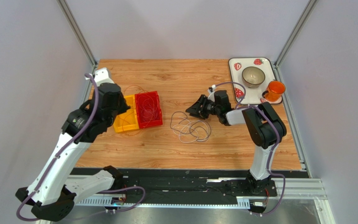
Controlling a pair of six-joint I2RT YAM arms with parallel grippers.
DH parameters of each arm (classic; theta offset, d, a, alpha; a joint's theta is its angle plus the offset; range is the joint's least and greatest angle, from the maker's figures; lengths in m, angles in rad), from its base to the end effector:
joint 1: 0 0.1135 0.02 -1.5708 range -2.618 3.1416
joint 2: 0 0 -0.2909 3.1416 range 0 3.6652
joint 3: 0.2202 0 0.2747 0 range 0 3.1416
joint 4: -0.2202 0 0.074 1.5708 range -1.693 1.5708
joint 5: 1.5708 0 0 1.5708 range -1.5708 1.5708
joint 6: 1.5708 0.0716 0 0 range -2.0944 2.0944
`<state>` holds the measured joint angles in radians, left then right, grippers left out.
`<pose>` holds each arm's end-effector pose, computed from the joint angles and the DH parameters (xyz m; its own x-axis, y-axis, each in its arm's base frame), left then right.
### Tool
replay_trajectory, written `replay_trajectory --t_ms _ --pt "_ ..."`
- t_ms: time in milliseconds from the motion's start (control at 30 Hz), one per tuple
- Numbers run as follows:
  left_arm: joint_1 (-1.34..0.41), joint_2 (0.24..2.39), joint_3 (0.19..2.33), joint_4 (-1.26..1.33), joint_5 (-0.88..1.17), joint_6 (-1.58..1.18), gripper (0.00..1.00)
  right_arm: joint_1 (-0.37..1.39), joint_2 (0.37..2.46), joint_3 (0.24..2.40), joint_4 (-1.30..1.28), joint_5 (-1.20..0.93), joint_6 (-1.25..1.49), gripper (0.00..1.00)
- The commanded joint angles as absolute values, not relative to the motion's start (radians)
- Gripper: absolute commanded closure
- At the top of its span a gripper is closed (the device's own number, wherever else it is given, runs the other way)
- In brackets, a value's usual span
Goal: Untangle the cables
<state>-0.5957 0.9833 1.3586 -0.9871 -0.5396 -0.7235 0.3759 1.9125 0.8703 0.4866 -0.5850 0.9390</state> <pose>0.1837 -0.0801 0.4319 -0.4445 -0.3848 -0.8089 -0.2149 0.9225 -0.3208 0.3744 0.1903 0.1158 -0.8889 0.3725 -0.2667 -0.0426 0.5125 0.8576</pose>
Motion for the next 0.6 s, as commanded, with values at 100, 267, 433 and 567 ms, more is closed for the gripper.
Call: replay_trajectory --t_ms 100,267,433,567 --pt "-0.486 1.032 1.606 -1.109 -0.617 -0.534 1.0 0.371 1.931 0.864 0.537 -0.6 0.95 0.53" --pt "-0.443 1.069 1.761 -1.109 -0.647 -0.48 1.0 0.371 1.933 0.868 0.537 -0.603 0.95 0.53" --pt "-0.422 1.106 1.91 -1.117 -0.692 -0.431 1.0 0.371 1.939 0.87 0.538 -0.607 0.953 0.53" --pt "-0.385 1.143 1.985 -1.066 -0.712 -0.379 1.0 0.371 1.939 0.87 0.541 -0.609 0.954 0.53"
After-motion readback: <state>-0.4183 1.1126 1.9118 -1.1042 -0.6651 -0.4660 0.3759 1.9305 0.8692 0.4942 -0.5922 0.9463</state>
